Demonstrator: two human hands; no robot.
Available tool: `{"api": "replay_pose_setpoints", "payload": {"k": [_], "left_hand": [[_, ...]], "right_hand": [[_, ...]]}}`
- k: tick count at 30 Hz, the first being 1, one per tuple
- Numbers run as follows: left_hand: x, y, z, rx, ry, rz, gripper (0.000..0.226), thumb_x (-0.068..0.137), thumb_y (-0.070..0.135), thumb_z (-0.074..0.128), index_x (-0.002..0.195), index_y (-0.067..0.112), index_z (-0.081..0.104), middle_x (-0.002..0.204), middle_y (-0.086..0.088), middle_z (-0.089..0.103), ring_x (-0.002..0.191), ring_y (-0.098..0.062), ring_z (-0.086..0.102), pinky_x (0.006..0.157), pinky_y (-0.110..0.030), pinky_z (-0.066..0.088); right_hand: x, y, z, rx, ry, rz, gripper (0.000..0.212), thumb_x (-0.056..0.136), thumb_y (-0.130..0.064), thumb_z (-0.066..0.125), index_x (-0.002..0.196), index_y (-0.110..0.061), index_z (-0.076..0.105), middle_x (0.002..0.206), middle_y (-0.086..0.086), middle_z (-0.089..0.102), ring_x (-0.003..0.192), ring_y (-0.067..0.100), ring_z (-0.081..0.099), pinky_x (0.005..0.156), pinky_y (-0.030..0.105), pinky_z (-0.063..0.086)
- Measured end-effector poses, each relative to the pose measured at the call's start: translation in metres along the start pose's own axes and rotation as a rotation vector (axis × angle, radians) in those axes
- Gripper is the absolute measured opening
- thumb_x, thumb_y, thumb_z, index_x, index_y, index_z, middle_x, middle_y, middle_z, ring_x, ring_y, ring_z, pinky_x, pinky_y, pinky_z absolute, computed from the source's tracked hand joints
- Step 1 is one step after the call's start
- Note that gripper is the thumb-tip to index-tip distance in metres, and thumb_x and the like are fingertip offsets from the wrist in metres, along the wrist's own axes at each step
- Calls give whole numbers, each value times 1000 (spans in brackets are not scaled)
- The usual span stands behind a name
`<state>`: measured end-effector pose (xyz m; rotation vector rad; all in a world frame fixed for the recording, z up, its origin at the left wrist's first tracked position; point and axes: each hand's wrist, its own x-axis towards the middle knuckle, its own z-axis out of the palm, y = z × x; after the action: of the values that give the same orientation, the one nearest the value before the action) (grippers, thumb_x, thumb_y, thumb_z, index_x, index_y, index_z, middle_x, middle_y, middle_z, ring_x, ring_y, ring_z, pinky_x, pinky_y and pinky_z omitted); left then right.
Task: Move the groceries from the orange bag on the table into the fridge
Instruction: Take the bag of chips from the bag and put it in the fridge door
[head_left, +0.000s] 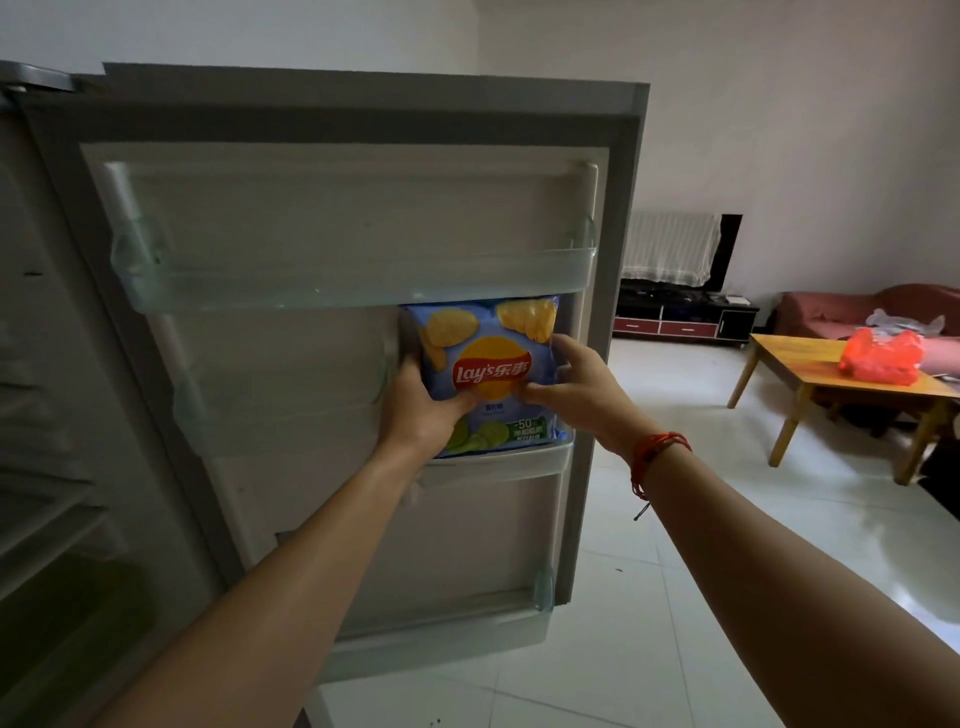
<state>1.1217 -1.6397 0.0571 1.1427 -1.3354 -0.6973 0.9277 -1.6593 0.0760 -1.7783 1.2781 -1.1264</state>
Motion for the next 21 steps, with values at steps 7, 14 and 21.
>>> {"api": "replay_pose_setpoints", "payload": {"k": [7,14,21], "left_hand": [[0,-10,2,206,4,-40,49,77,9,80,119,10,55,118,-8,66,106,-26,64,87,-39,54],[-2,-8,2,261,1,-74,51,78,15,80,121,12,53,119,-8,66,107,-27,63,87,-40,54],[-16,-2,0,288,-6,-50,48,87,24,74,124,10,47,124,-6,61,110,-24,60,81,-31,48]], "right_hand": [[3,7,5,-266,-40,-23,59,87,-17,79,139,-17,51,133,6,63,120,26,61,94,35,52],[-1,6,6,-305,-32,-41,57,87,-19,79,138,-18,52,131,5,64,120,25,61,91,29,50],[-16,4,7,-310,70,-95,56,85,-21,81,132,-14,51,126,2,65,102,13,60,71,7,45]]}}
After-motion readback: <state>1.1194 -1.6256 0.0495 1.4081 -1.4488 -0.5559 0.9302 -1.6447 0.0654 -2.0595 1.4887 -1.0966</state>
